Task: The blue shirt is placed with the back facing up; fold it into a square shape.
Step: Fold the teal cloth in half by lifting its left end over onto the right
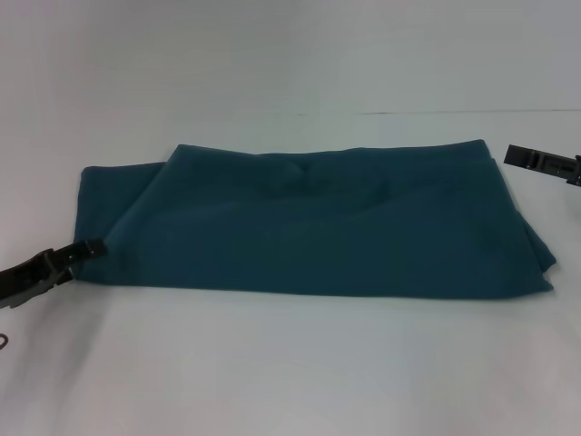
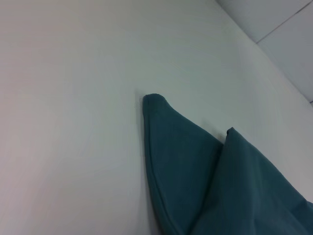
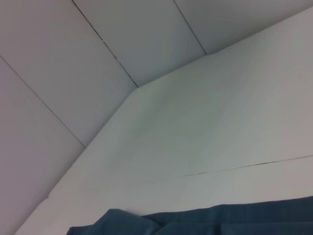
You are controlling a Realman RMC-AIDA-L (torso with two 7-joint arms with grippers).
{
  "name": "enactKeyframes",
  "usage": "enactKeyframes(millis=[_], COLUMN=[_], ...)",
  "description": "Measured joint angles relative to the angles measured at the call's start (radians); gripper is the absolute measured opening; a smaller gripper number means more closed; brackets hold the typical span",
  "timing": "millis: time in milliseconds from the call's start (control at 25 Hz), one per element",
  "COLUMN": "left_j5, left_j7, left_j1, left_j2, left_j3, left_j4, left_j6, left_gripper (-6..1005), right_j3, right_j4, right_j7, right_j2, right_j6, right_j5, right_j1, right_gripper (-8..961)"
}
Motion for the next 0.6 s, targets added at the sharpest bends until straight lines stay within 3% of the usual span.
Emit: enactKeyframes(millis=[600], left_j5=[0.001], left_j7=[0.015], left_j1=[-0.025], left_j2=[-0.002], left_j3=[0.024], left_j4=[-0.041], left_j6=[-0.016], left_gripper=[893], right_j3=[0.001], right_j4=[0.0], right_j7=[0.0], right_j2=[-0.004], right_j6=[-0.008], right_j5=[0.016], right_j1=[-0.007], right_gripper=[932])
